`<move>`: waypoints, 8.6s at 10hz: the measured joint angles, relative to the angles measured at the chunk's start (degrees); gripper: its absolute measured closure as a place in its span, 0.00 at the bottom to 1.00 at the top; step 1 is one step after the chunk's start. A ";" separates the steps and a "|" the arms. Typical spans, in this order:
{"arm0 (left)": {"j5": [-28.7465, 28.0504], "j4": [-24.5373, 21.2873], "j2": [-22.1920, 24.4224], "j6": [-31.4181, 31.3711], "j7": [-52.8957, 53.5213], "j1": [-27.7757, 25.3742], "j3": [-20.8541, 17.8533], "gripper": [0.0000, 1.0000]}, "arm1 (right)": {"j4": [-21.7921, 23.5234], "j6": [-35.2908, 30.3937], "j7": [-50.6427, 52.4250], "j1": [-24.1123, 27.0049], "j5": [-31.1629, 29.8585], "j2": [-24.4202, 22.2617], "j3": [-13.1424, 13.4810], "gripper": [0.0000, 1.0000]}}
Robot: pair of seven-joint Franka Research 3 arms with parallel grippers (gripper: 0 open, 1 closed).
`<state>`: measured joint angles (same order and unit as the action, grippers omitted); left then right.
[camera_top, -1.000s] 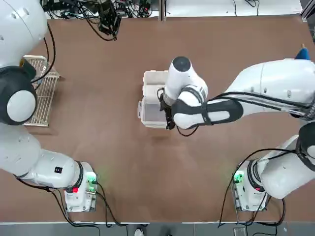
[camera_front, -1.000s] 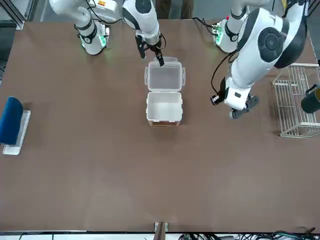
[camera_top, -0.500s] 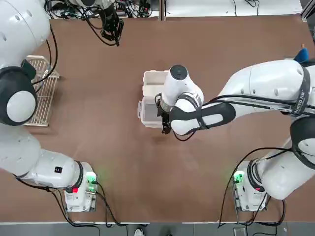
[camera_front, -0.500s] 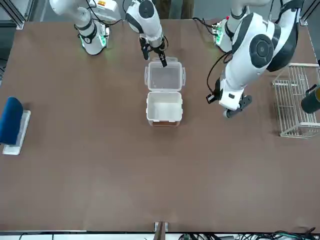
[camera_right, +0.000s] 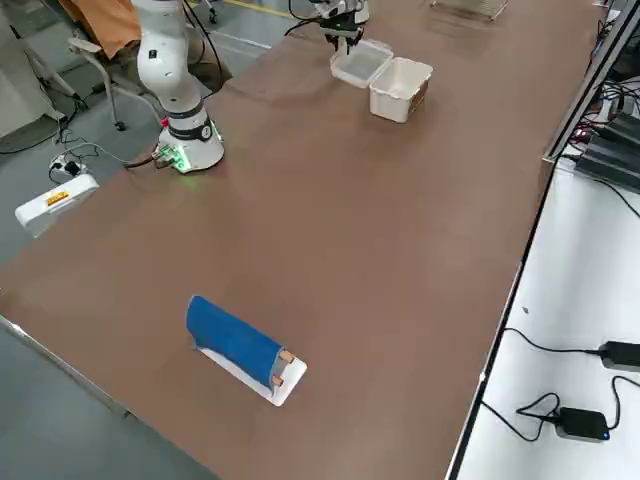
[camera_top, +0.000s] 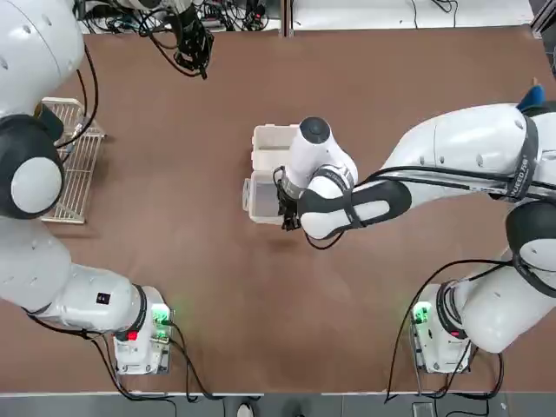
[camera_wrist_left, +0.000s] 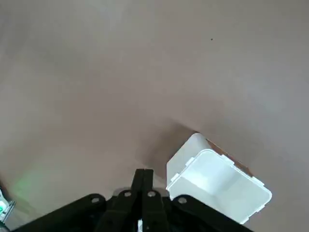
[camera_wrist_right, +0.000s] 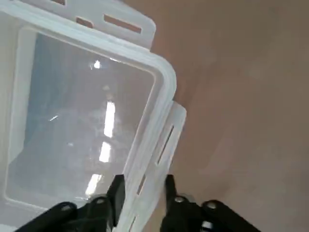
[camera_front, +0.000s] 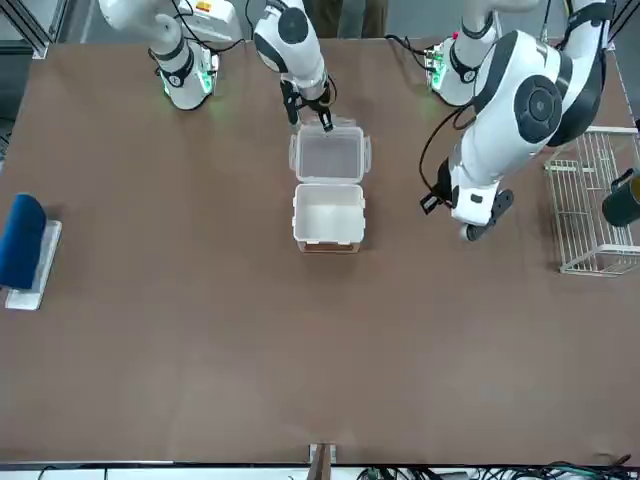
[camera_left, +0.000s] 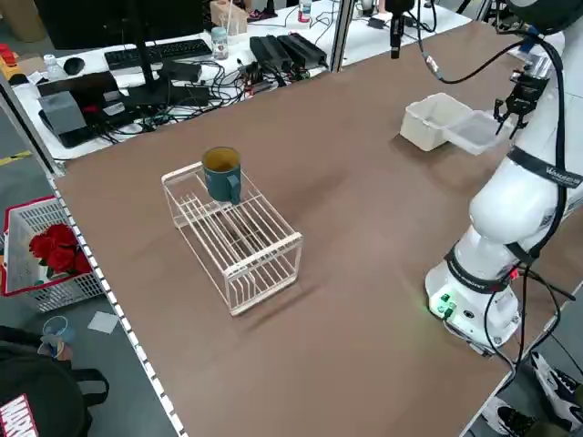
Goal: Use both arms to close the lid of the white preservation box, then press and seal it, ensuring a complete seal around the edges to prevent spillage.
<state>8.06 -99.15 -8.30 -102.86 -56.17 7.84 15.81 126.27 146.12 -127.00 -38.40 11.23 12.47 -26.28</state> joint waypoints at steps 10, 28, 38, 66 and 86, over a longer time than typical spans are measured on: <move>0.00 0.21 0.36 -0.55 -0.40 -0.87 -0.06 0.99 | -0.73 -1.11 -2.67 0.41 0.10 -0.22 0.25 0.92; 0.00 1.56 0.37 -0.65 -0.44 -1.82 -0.35 0.99 | -16.03 -10.65 4.64 15.05 2.72 -0.74 0.37 0.99; 0.00 1.64 -0.11 -1.70 -0.43 -3.31 -0.64 0.99 | -35.91 -19.47 10.69 26.83 1.13 13.37 1.36 0.60; 0.72 -24.14 -6.90 -38.10 -18.41 9.68 2.01 0.99 | -33.40 -6.42 2.69 11.56 -12.71 22.72 2.50 0.99; 1.30 -24.05 -10.32 -43.74 -18.56 10.01 3.49 0.99 | -33.43 -6.04 2.40 11.57 -13.22 22.79 2.62 0.99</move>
<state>9.35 -123.20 -18.62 -146.60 -74.73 17.85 19.29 92.84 140.08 -124.60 -26.83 -1.99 35.26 -23.66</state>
